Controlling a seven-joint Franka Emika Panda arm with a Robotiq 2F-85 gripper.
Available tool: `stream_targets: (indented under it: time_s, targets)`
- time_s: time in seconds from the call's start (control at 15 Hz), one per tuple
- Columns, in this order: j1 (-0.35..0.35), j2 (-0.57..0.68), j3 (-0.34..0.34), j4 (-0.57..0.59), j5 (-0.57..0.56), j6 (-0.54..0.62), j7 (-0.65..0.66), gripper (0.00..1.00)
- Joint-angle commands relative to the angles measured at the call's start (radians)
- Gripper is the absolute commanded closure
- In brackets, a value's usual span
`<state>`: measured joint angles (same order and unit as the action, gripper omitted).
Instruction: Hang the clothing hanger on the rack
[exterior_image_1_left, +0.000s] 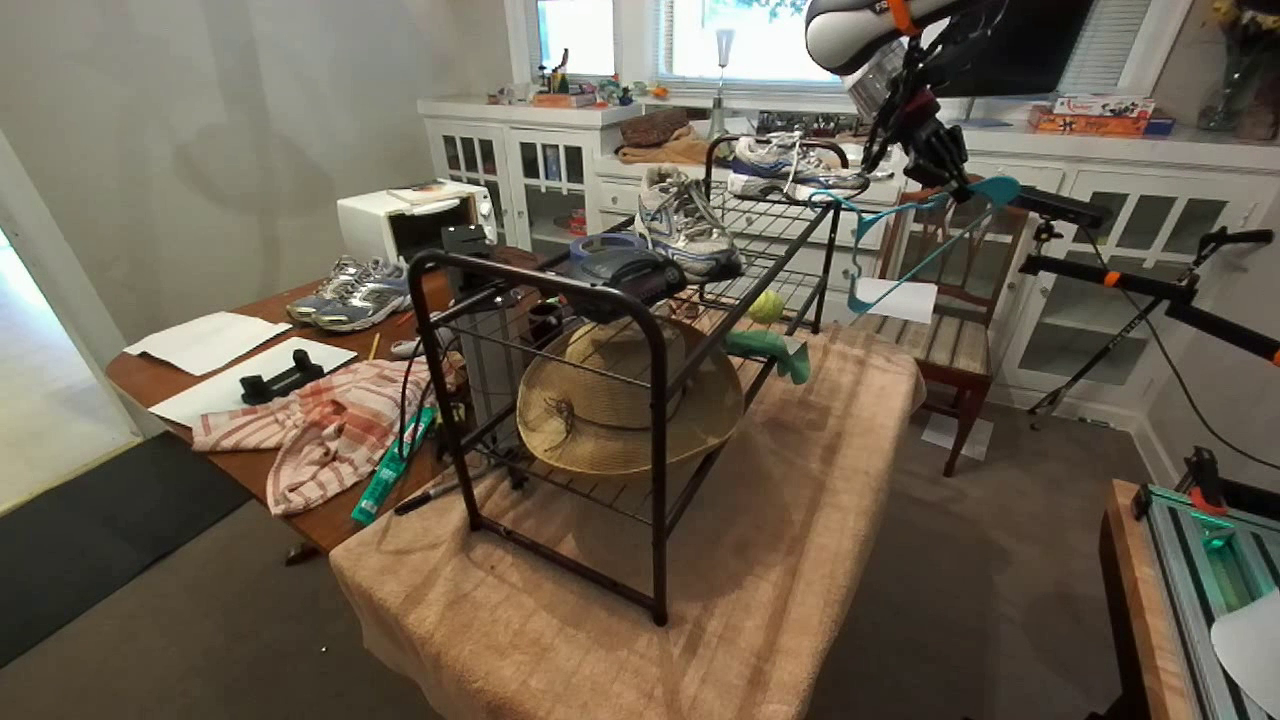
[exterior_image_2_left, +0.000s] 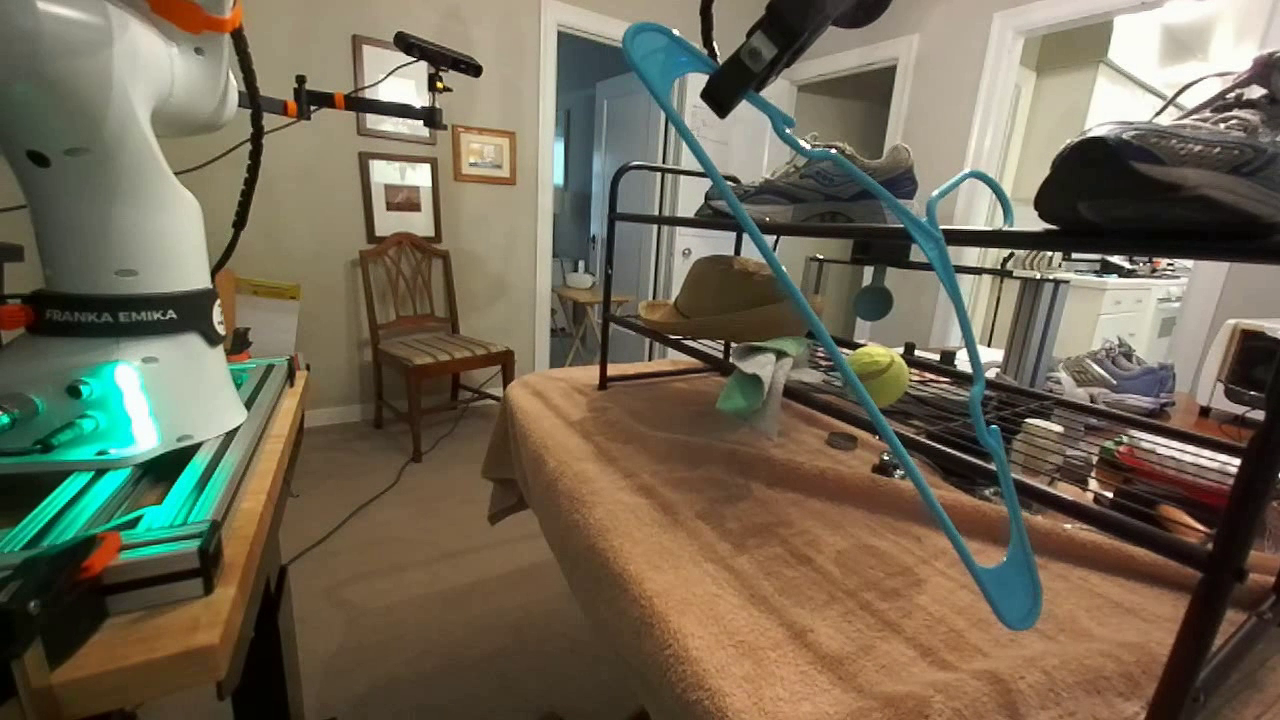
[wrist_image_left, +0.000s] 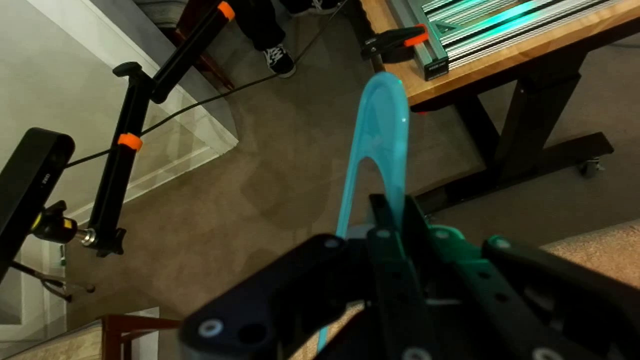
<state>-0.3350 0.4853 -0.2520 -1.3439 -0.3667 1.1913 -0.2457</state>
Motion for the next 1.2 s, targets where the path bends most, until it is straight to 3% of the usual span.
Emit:
stream_targets:
  time_s: [0.0,0.4,1.13]
  targets:
    - [-0.017,0.059,0.018,0.083,0.003,-0.072,-0.041,0.98]
    - [-0.029,0.062,0.023,0.070,0.005,-0.095,-0.055,0.98]
    - [-0.028,-0.036,0.018,-0.143,0.054,0.143,0.120,0.98]
